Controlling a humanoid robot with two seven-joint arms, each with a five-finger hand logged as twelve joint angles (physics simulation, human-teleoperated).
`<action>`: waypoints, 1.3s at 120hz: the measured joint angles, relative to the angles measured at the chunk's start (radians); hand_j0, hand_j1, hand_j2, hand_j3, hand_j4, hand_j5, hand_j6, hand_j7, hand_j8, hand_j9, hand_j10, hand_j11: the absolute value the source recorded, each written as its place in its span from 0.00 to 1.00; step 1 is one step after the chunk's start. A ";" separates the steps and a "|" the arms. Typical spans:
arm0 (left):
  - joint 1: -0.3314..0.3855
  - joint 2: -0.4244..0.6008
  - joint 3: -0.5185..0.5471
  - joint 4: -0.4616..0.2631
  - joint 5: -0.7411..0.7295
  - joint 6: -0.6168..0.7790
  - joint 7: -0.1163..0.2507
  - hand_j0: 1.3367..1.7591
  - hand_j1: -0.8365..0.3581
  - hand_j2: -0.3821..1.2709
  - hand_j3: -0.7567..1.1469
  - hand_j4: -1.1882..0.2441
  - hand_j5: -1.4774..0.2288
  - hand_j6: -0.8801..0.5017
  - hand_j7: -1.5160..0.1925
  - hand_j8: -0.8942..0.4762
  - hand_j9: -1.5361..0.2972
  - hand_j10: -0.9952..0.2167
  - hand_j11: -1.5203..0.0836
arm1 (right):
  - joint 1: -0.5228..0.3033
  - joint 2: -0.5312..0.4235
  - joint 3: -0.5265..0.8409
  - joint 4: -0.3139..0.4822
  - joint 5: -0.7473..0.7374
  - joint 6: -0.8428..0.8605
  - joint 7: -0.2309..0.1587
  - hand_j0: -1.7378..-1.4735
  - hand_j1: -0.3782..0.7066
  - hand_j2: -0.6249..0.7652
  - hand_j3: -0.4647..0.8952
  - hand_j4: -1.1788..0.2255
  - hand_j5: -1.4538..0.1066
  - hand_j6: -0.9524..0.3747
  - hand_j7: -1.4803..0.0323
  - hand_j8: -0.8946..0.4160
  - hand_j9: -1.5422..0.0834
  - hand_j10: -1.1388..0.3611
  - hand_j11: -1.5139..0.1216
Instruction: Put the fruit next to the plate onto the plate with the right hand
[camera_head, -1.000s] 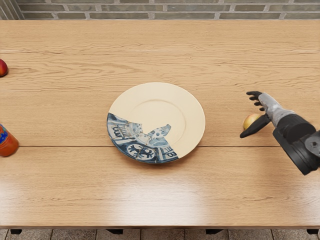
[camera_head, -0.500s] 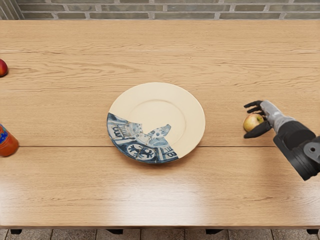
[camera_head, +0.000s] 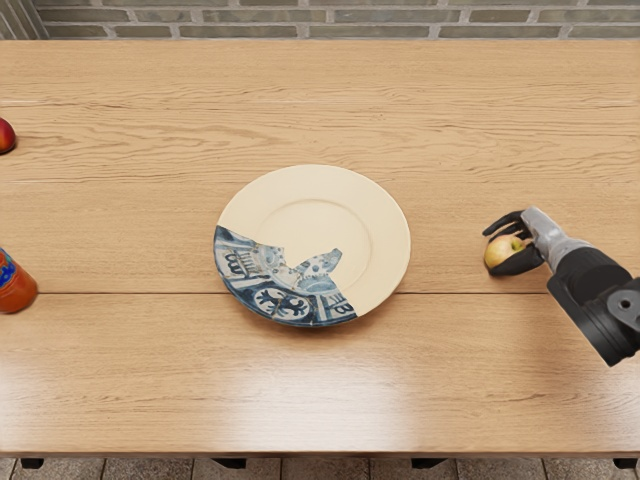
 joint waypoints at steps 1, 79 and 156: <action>0.000 0.000 0.000 0.000 0.000 0.000 0.000 0.76 0.99 0.23 0.40 0.83 0.87 0.64 0.89 0.65 0.84 0.82 0.95 | 0.000 0.000 0.001 0.000 0.001 0.000 0.000 0.33 0.56 0.49 0.34 0.39 0.43 0.33 0.45 0.40 0.45 0.43 0.40; 0.000 0.000 0.000 0.000 0.000 0.000 0.000 0.76 0.99 0.23 0.40 0.83 0.87 0.64 0.89 0.65 0.84 0.82 0.95 | 0.156 0.316 0.106 0.020 0.008 0.036 0.000 0.35 0.50 0.43 0.34 0.36 0.35 0.33 0.39 0.40 0.38 0.42 0.36; 0.000 0.000 0.000 0.000 0.000 0.000 0.000 0.76 0.99 0.23 0.40 0.83 0.87 0.64 0.89 0.65 0.84 0.82 0.95 | 0.165 0.424 0.071 -0.024 0.003 0.069 0.000 0.31 0.21 0.47 0.34 0.69 0.74 0.59 0.79 0.59 0.77 0.65 0.74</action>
